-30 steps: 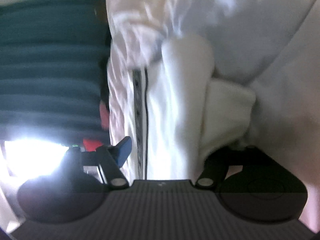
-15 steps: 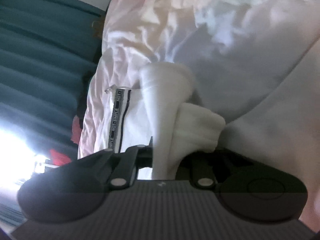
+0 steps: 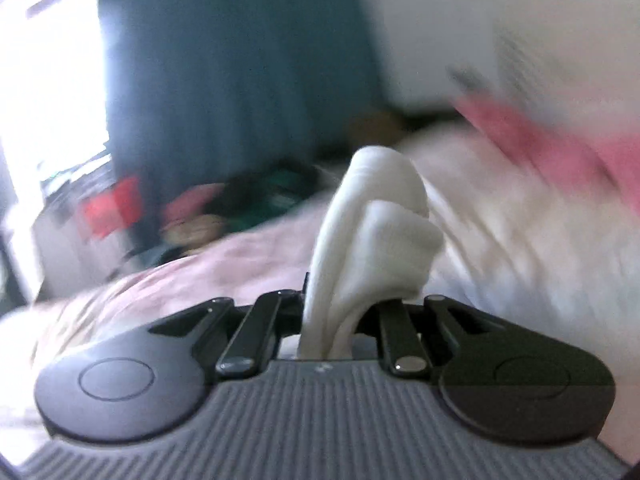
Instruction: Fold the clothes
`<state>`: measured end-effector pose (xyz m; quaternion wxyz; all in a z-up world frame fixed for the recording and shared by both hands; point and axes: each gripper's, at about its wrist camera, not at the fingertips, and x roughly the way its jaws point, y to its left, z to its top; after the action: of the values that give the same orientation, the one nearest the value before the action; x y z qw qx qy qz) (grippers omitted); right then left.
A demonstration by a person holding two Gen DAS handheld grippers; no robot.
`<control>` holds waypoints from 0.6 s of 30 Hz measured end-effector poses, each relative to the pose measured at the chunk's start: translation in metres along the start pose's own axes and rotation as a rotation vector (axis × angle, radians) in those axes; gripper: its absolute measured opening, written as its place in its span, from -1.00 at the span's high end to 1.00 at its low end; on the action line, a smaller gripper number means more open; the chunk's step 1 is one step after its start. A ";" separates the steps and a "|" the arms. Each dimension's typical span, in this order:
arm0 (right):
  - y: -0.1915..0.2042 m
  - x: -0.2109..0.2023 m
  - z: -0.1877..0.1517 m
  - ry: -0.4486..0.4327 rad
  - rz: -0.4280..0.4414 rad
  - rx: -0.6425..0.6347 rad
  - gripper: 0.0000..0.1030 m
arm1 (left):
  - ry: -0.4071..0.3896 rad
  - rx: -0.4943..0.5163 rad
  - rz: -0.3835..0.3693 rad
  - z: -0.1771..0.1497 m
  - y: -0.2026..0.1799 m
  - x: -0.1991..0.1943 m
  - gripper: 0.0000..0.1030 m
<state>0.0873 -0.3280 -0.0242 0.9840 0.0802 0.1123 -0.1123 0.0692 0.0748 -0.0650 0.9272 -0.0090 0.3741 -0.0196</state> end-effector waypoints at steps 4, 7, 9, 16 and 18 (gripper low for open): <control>0.082 -0.020 -0.031 -0.023 0.198 -0.292 0.74 | -0.026 -0.119 -0.037 0.006 0.020 -0.012 -0.55; 0.124 -0.023 -0.073 0.047 0.328 -0.494 0.74 | -0.031 -0.194 -0.051 0.009 0.031 -0.015 -0.55; 0.146 -0.027 -0.100 0.101 0.409 -0.617 0.74 | -0.032 -0.222 -0.054 0.010 0.034 -0.016 -0.55; 0.162 -0.041 -0.132 0.157 0.479 -0.733 0.74 | -0.053 -0.214 -0.057 0.012 0.030 -0.016 -0.55; 0.162 -0.052 -0.123 0.132 0.480 -0.692 0.74 | -0.062 -0.220 -0.065 0.012 0.030 -0.016 -0.55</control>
<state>0.0517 -0.1387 -0.1089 0.9419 -0.2240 0.1842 0.1696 0.0669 0.1053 -0.0463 0.9305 -0.1233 0.3448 -0.0085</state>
